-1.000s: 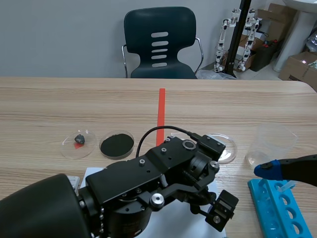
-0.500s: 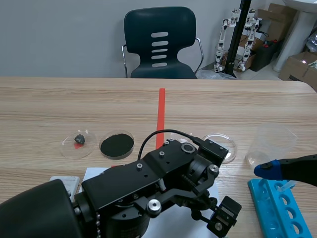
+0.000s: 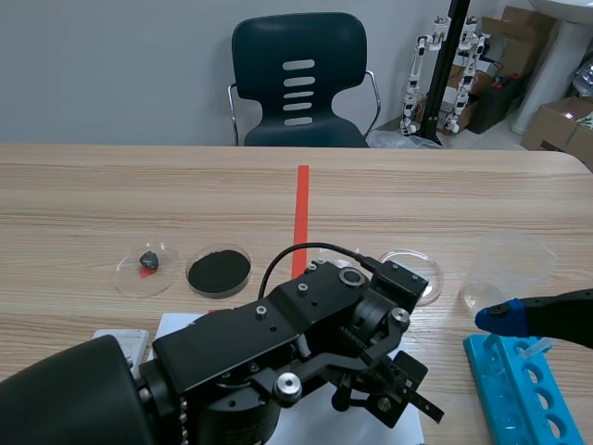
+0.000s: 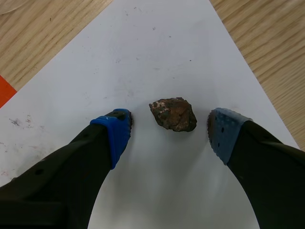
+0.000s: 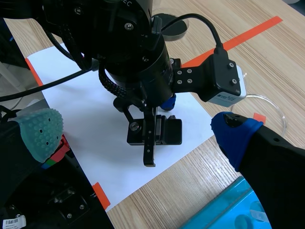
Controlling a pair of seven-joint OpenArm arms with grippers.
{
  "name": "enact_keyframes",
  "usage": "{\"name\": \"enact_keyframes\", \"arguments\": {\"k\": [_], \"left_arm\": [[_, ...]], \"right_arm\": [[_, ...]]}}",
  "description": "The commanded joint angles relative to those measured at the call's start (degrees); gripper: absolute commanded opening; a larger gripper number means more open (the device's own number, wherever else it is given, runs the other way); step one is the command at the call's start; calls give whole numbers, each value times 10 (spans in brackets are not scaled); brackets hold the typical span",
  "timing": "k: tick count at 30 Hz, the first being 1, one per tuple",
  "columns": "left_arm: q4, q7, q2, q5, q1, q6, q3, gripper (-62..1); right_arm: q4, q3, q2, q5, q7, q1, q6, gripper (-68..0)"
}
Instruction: Pick up the right mineral with the left hand
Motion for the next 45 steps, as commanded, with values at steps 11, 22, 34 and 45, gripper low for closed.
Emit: {"name": "enact_keyframes", "arguments": {"k": [11, 22, 34, 45], "left_arm": [[10, -38, 21, -14, -2, 4, 2, -286], [10, -32, 21, -15, -2, 5, 2, -367], [10, -26, 21, -14, -2, 5, 2, -449], [93, -34, -25, -15, 26, 5, -15, -449]], "right_arm": [[3, 1, 7, 6, 7, 1, 0, 4], [3, 1, 7, 6, 7, 1, 0, 4], [3, 1, 7, 6, 7, 1, 0, 4], [3, 1, 7, 6, 7, 1, 0, 4]]}}
